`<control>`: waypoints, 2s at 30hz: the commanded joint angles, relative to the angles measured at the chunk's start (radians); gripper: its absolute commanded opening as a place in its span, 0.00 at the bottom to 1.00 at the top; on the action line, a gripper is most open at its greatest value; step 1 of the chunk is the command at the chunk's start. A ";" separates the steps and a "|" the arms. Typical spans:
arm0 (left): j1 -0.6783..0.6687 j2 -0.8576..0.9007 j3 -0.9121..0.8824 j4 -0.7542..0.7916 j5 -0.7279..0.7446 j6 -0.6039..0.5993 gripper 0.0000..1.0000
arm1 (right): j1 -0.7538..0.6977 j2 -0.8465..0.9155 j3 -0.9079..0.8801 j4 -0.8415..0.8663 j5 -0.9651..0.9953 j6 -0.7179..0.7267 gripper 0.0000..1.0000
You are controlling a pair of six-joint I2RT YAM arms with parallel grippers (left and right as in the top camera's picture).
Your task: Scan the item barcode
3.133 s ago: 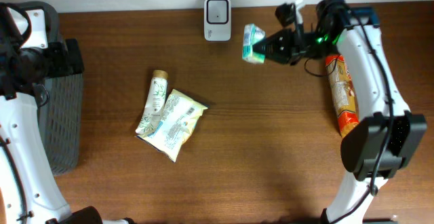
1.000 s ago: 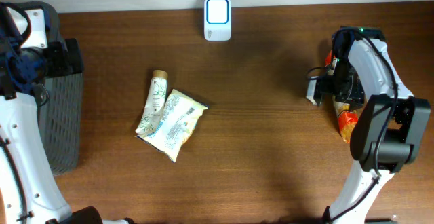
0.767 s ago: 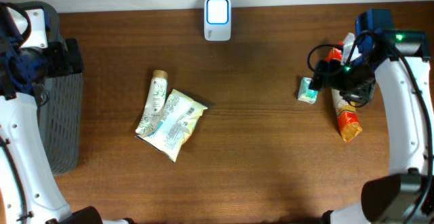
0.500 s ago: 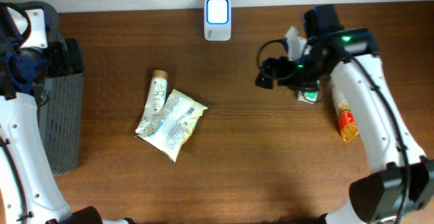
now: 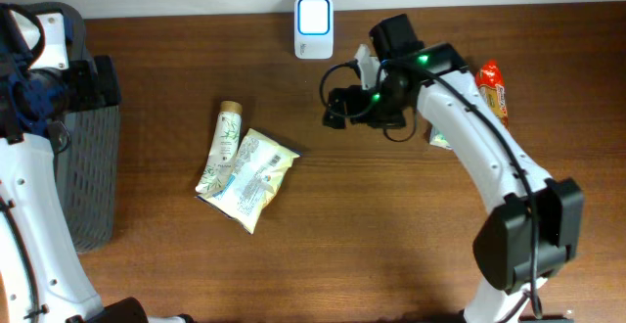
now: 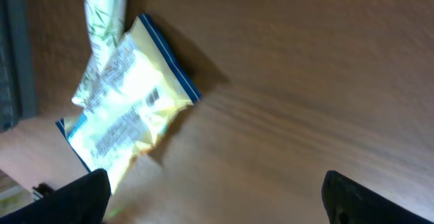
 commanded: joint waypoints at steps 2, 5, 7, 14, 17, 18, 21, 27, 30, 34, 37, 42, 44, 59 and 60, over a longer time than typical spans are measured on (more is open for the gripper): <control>0.003 -0.008 0.009 -0.002 0.010 0.013 0.99 | 0.123 0.097 -0.010 0.156 -0.027 0.082 0.99; 0.003 -0.008 0.009 -0.002 0.010 0.013 0.99 | 0.205 0.195 -0.010 0.270 -0.028 0.241 0.94; 0.003 -0.008 0.009 -0.002 0.010 0.013 0.99 | 0.243 0.249 -0.010 0.276 -0.015 0.377 0.75; 0.003 -0.008 0.009 -0.002 0.010 0.013 0.99 | 0.265 0.392 -0.029 0.291 0.063 0.455 0.57; 0.003 -0.008 0.009 -0.002 0.010 0.013 0.99 | 0.273 0.410 -0.029 0.286 0.124 0.453 0.22; 0.003 -0.008 0.009 -0.002 0.010 0.013 0.99 | 0.264 0.410 -0.029 0.286 0.123 0.430 0.08; 0.003 -0.008 0.009 -0.002 0.010 0.013 0.99 | 0.206 0.371 -0.024 0.271 0.076 0.278 0.04; 0.003 -0.008 0.009 -0.002 0.010 0.013 0.99 | -0.035 0.277 0.205 0.000 -0.064 -0.133 0.50; 0.003 -0.008 0.009 -0.002 0.010 0.013 0.99 | 0.019 0.280 0.230 -0.037 -0.233 -0.135 0.59; 0.003 -0.008 0.009 -0.002 0.010 0.013 0.99 | 0.241 0.293 0.127 -0.051 -0.002 0.076 0.43; 0.003 -0.008 0.009 -0.002 0.010 0.013 0.99 | 0.333 0.293 -0.072 -0.046 0.188 0.281 0.34; 0.003 -0.008 0.009 -0.002 0.010 0.013 0.99 | 0.269 0.291 -0.134 0.069 0.167 0.240 0.36; 0.003 -0.008 0.009 -0.002 0.010 0.013 0.99 | 0.228 0.291 -0.066 0.025 0.300 0.077 0.54; 0.003 -0.008 0.009 -0.002 0.010 0.013 0.99 | 0.218 0.357 0.018 0.046 0.219 0.245 0.50; 0.003 -0.008 0.009 -0.002 0.010 0.013 0.99 | 0.204 0.352 0.030 0.050 0.222 0.228 0.58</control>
